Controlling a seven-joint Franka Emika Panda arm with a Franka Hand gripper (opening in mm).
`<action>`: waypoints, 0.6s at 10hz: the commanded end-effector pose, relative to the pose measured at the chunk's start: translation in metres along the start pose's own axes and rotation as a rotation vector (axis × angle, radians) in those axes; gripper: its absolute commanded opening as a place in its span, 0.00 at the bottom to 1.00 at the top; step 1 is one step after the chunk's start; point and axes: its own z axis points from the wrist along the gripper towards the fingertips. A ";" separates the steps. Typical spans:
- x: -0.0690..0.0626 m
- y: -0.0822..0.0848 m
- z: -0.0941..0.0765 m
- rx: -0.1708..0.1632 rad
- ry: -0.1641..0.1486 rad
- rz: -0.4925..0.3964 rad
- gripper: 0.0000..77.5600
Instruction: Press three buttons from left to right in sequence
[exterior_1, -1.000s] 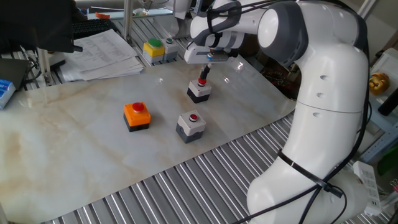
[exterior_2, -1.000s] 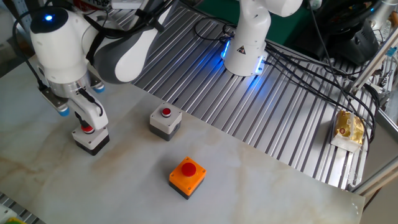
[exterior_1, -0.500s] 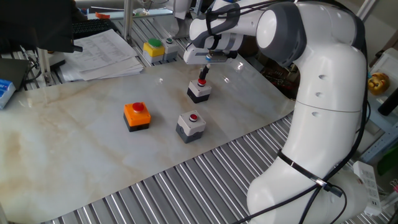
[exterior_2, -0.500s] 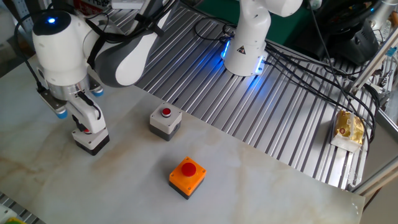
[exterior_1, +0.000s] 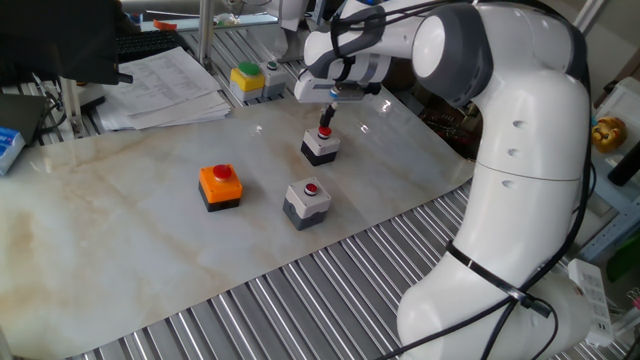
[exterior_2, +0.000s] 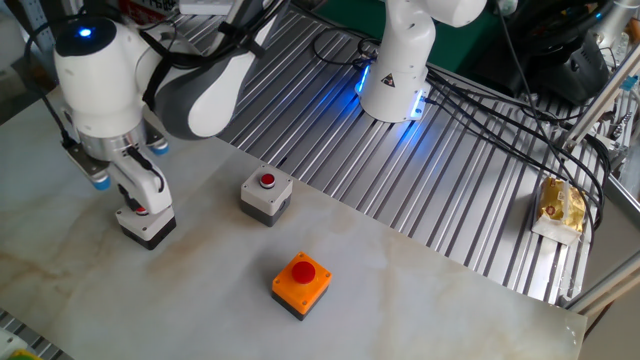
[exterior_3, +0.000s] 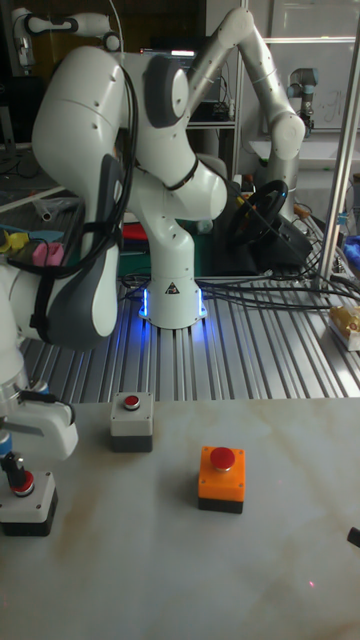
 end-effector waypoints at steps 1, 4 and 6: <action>0.006 -0.003 -0.044 0.012 0.051 0.007 0.00; 0.005 -0.007 -0.067 0.014 0.061 0.000 0.00; 0.009 -0.005 -0.071 0.001 0.061 -0.022 0.00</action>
